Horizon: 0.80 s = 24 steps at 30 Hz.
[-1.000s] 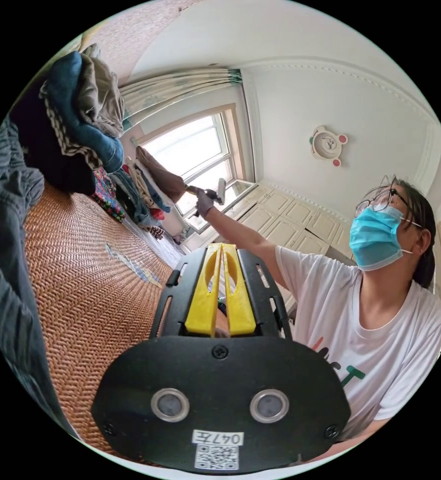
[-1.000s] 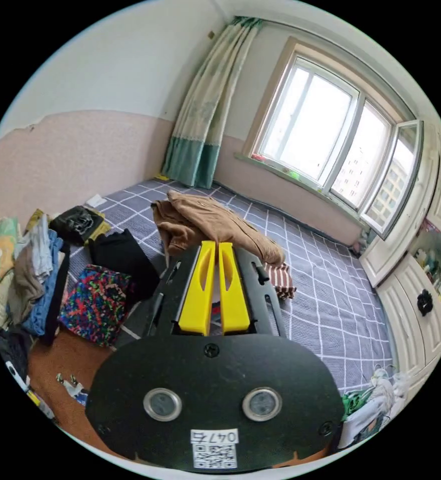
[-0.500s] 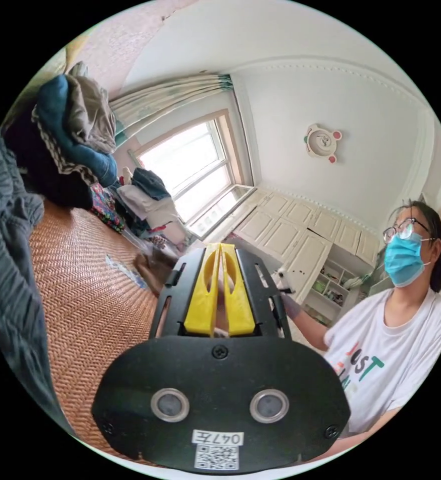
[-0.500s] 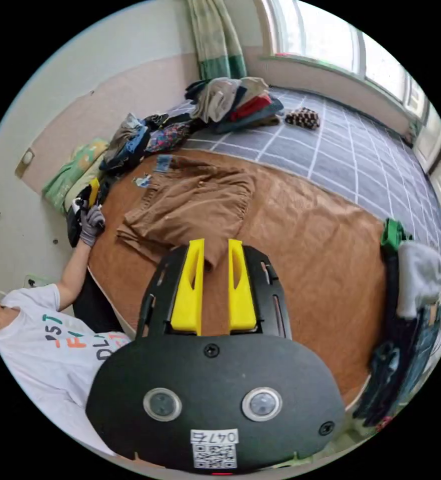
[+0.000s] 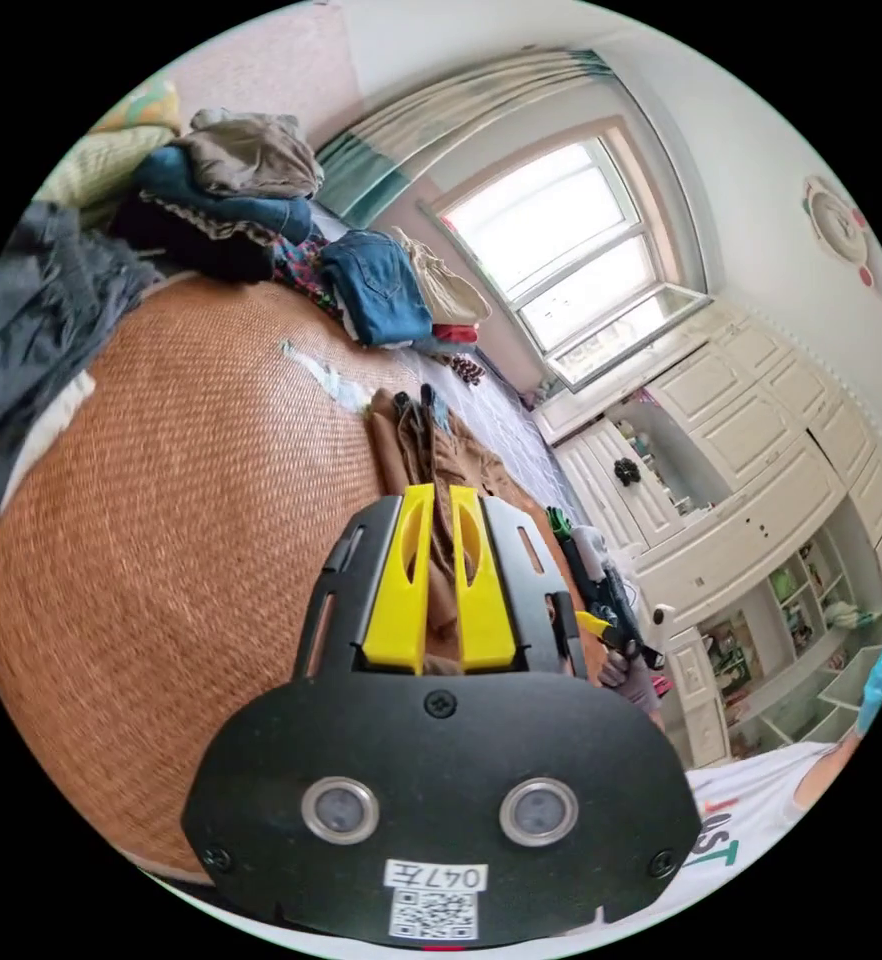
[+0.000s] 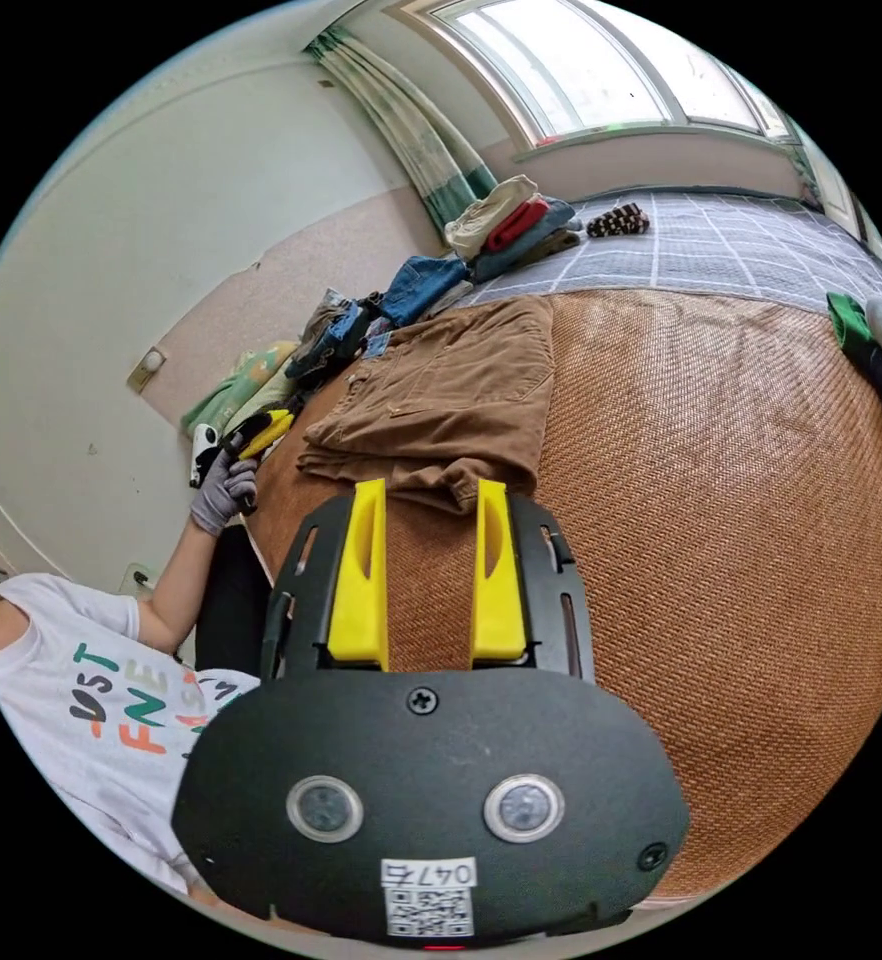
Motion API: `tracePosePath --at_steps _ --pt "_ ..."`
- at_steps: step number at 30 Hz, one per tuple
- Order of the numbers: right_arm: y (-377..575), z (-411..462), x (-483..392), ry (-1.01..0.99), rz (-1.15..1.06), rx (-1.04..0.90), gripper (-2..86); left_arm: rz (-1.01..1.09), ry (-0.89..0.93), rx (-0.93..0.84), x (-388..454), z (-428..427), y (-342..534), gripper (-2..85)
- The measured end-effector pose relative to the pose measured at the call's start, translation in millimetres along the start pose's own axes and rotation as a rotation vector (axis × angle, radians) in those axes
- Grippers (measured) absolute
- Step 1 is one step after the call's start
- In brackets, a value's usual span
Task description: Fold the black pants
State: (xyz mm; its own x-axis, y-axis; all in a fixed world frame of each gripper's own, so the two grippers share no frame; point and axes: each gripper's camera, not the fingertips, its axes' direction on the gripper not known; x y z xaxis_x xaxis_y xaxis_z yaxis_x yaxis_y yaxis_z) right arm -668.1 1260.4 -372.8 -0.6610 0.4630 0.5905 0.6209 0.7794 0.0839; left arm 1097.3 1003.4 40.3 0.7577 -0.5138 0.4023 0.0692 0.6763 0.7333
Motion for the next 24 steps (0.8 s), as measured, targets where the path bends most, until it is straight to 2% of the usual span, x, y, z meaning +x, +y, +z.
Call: tracePosePath --at_steps 5,9,13,17,22,24 --pt "-5.7 17.1 17.1 0.032 0.036 0.071 11.8 -0.013 -0.136 -0.025 13.5 12.9 28.7 9.9" --pt "-24.8 36.0 37.7 0.055 0.060 0.051 11.3 -0.089 -0.061 -0.133 2.0 52.0 21.2 11.7" --pt "-42.9 73.4 49.8 -0.015 0.092 -0.104 5.3 -0.097 -0.112 -0.103 12.8 57.3 20.1 11.2" --pt "-37.1 64.1 41.8 -0.080 0.084 -0.080 0.6 -0.087 -0.171 -0.065 25.6 50.0 18.7 8.2" --pt "-36.5 46.3 -6.2 -0.022 -0.050 -0.152 0.5 -0.077 -0.080 -0.050 20.6 36.2 9.0 7.5" --pt "-35.5 44.4 -19.0 -0.007 -0.079 -0.185 0.9 -0.121 0.023 -0.039 4.4 29.2 6.9 7.6"
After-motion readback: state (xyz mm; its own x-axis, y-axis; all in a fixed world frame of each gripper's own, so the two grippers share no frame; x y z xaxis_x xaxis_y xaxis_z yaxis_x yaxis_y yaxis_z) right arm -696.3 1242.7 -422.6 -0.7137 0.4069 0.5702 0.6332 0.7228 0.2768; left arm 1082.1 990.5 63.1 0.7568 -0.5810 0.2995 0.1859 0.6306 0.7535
